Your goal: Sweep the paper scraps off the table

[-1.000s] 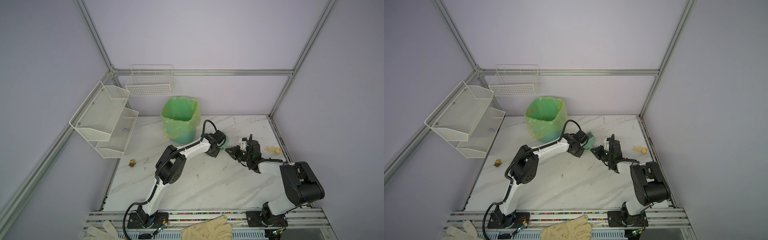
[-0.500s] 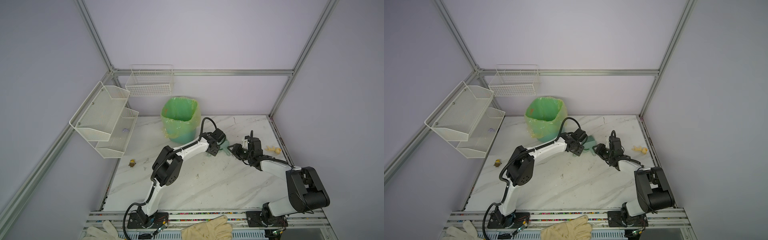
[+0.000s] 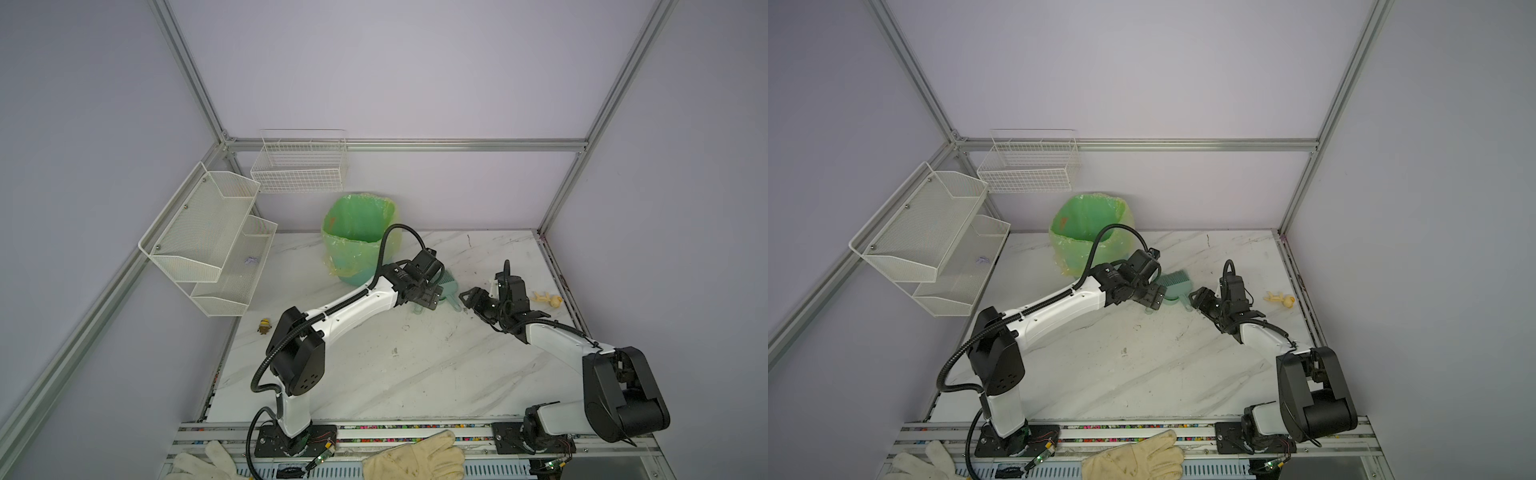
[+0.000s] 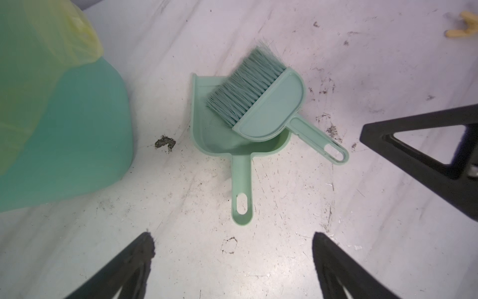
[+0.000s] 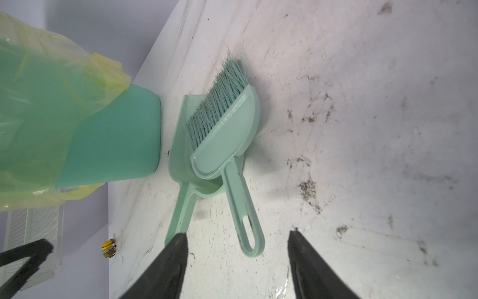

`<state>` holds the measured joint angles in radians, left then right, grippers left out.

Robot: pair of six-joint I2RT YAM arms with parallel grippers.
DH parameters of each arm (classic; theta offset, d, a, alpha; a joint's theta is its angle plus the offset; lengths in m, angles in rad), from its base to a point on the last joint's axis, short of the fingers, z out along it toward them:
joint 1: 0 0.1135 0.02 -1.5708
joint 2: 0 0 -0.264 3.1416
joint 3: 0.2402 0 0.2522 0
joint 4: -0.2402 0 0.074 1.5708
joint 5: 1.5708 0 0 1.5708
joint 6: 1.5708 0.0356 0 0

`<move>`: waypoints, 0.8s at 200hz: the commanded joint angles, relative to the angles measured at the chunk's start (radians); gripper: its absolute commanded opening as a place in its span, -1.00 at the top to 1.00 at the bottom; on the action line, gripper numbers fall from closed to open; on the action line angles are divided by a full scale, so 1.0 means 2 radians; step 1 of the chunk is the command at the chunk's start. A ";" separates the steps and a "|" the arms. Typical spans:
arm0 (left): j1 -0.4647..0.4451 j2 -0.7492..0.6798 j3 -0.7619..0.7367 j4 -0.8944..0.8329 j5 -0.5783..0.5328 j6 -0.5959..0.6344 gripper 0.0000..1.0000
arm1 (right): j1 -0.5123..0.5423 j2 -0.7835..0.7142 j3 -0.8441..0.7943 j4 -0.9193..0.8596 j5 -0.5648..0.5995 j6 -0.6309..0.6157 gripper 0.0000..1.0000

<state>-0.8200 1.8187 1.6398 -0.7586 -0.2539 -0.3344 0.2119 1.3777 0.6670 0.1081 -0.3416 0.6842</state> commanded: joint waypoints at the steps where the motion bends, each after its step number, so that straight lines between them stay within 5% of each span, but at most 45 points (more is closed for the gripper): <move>1: -0.004 -0.056 -0.038 0.023 -0.006 -0.025 -1.00 | -0.002 -0.026 0.022 -0.024 0.037 -0.015 -0.39; 25: -0.007 -0.105 -0.080 0.035 -0.023 -0.041 -0.99 | -0.003 -0.040 0.031 -0.033 0.060 -0.021 -0.52; 48: -0.007 -0.151 -0.132 0.043 -0.051 -0.067 -0.99 | -0.003 -0.048 0.036 -0.035 0.065 -0.030 -0.94; 160: 0.031 -0.303 -0.303 -0.038 -0.255 -0.170 -0.99 | -0.006 -0.095 0.056 -0.046 0.142 -0.027 -0.95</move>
<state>-0.8032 1.2671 1.1038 -0.7811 -0.6144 -0.6155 0.2073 1.2331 0.7643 0.0311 -0.1429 0.6373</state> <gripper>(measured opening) 0.995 0.974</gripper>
